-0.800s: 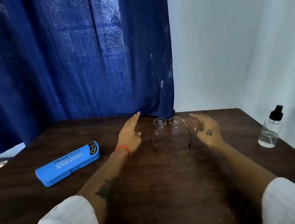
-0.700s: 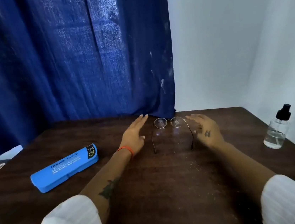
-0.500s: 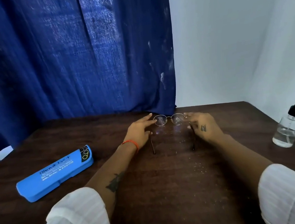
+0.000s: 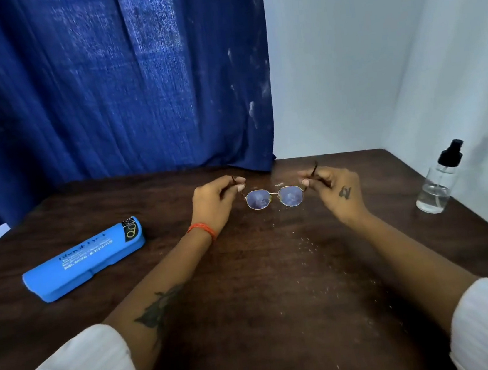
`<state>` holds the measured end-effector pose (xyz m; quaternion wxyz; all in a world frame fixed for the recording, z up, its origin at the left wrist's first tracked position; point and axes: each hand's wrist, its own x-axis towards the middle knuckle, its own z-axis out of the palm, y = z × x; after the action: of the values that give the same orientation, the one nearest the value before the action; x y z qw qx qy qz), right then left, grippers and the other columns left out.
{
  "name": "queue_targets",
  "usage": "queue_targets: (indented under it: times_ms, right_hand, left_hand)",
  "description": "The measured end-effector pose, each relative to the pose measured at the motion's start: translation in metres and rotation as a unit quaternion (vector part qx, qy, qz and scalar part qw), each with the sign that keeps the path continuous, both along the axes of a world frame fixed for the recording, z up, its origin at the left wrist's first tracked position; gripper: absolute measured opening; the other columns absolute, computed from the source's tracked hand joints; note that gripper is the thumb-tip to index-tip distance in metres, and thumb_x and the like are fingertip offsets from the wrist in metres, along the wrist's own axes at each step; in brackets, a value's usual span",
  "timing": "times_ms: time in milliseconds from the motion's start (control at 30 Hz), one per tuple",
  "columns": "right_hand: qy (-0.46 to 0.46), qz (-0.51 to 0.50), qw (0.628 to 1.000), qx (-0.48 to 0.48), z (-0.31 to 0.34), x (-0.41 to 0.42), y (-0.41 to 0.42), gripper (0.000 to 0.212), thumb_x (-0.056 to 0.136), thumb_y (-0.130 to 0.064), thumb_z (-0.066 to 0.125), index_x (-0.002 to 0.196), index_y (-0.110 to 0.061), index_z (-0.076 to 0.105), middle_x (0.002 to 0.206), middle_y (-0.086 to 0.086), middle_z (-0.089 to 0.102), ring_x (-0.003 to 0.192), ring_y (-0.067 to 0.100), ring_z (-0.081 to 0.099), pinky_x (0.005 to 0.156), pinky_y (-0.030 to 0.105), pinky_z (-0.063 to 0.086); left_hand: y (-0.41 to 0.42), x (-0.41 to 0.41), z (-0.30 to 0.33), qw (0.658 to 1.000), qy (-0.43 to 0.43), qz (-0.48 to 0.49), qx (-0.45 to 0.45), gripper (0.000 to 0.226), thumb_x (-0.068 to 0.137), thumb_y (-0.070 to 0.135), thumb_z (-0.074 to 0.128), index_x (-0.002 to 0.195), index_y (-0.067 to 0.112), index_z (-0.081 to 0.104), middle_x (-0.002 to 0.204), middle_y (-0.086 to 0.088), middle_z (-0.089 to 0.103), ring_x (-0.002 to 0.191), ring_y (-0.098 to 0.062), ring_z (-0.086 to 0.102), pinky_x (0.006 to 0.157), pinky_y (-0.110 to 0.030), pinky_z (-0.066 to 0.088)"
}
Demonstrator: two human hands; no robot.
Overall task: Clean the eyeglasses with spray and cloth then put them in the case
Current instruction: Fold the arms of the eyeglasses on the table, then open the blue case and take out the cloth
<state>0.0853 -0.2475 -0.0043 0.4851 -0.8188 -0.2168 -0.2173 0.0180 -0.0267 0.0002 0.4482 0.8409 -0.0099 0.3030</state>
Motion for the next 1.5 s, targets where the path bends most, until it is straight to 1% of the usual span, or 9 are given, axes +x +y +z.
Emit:
queue_targets:
  times_ms: [300, 633, 700, 833, 967, 1033, 1233, 1333, 1500]
  right_hand:
    - [0.089, 0.045, 0.993, 0.058, -0.008, -0.079, -0.04, 0.015, 0.079, -0.003, 0.069, 0.094, -0.006, 0.071, 0.084, 0.007, 0.072, 0.069, 0.015, 0.069, 0.064, 0.019, 0.058]
    - [0.116, 0.018, 0.992, 0.051, -0.021, -0.112, -0.049, 0.013, 0.079, -0.003, 0.069, 0.091, -0.006, 0.071, 0.084, 0.011, 0.072, 0.068, 0.015, 0.068, 0.069, 0.028, 0.059]
    - [0.109, -0.005, 0.993, 0.04, -0.022, -0.116, -0.048, 0.016, 0.077, -0.006, 0.071, 0.094, -0.006, 0.071, 0.084, 0.009, 0.072, 0.072, 0.017, 0.067, 0.074, 0.03, 0.057]
    - [0.055, -0.084, 0.995, 0.017, -0.024, -0.135, -0.051, 0.017, 0.073, -0.019, 0.076, 0.086, -0.013, 0.069, 0.08, -0.003, 0.069, 0.07, 0.006, 0.063, 0.065, 0.008, 0.045]
    - [-0.032, -0.086, 0.995, -0.034, -0.027, -0.17, -0.047, 0.016, 0.074, -0.027, 0.075, 0.082, -0.02, 0.063, 0.078, -0.008, 0.066, 0.072, 0.004, 0.062, 0.061, 0.02, 0.05]
    - [-0.073, -0.039, 0.995, -0.058, -0.023, -0.187, -0.034, 0.016, 0.075, -0.026, 0.074, 0.086, -0.021, 0.063, 0.082, -0.009, 0.065, 0.074, 0.004, 0.062, 0.062, 0.02, 0.052]
    - [-0.151, 0.108, 0.973, -0.14, -0.003, -0.213, 0.039, 0.03, 0.08, -0.034, 0.069, 0.105, -0.018, 0.063, 0.107, -0.003, 0.065, 0.1, 0.009, 0.057, 0.085, 0.018, 0.044]
    - [-0.176, 0.149, 0.953, -0.194, 0.009, -0.213, 0.083, 0.042, 0.082, -0.038, 0.065, 0.118, -0.019, 0.057, 0.125, 0.001, 0.057, 0.117, 0.014, 0.049, 0.096, 0.023, 0.036]
    - [-0.212, 0.188, 0.917, -0.279, 0.016, -0.199, 0.158, 0.057, 0.084, -0.039, 0.061, 0.132, -0.014, 0.045, 0.143, 0.009, 0.041, 0.131, 0.022, 0.036, 0.107, 0.029, 0.022]
  left_hand:
    - [-0.032, -0.072, -0.008, 0.988, 0.042, -0.064, -0.135, 0.014, 0.084, 0.008, 0.063, 0.097, 0.01, 0.068, 0.089, -0.015, 0.071, 0.083, -0.02, 0.069, 0.067, -0.022, 0.058]
    - [-0.047, -0.101, -0.024, 0.983, 0.056, -0.047, -0.169, 0.017, 0.082, 0.009, 0.066, 0.099, 0.007, 0.069, 0.089, -0.013, 0.071, 0.079, -0.014, 0.069, 0.067, -0.019, 0.057]
    - [-0.048, -0.103, -0.025, 0.983, 0.063, -0.046, -0.165, 0.019, 0.082, 0.01, 0.066, 0.101, 0.009, 0.068, 0.093, -0.012, 0.072, 0.082, -0.013, 0.069, 0.07, -0.02, 0.057]
    - [-0.041, -0.115, -0.027, 0.989, 0.069, -0.032, -0.125, 0.026, 0.08, 0.016, 0.069, 0.106, 0.015, 0.067, 0.1, -0.001, 0.071, 0.087, -0.004, 0.067, 0.078, -0.018, 0.055]
    - [-0.013, -0.134, -0.029, 0.998, 0.064, 0.006, -0.017, 0.036, 0.077, 0.029, 0.071, 0.112, 0.026, 0.063, 0.105, 0.013, 0.063, 0.091, 0.006, 0.06, 0.075, -0.001, 0.045]
    - [0.007, -0.146, -0.029, 0.996, 0.042, 0.043, 0.065, 0.039, 0.077, 0.033, 0.07, 0.114, 0.026, 0.062, 0.111, 0.009, 0.063, 0.098, 0.002, 0.056, 0.078, -0.005, 0.044]
    - [0.077, -0.175, -0.029, 0.959, -0.039, 0.171, 0.223, 0.052, 0.073, 0.033, 0.074, 0.12, 0.015, 0.06, 0.13, -0.011, 0.057, 0.127, -0.03, 0.045, 0.107, -0.048, 0.035]
    - [0.113, -0.183, -0.03, 0.938, 0.005, 0.253, 0.239, 0.072, 0.067, 0.047, 0.074, 0.13, 0.023, 0.049, 0.142, -0.009, 0.043, 0.137, -0.036, 0.025, 0.107, -0.062, 0.022]
    - [0.163, -0.188, -0.039, 0.936, 0.136, 0.287, 0.15, 0.106, 0.058, 0.064, 0.071, 0.143, 0.035, 0.015, 0.156, -0.007, 0.014, 0.142, -0.035, 0.004, 0.111, -0.061, 0.01]
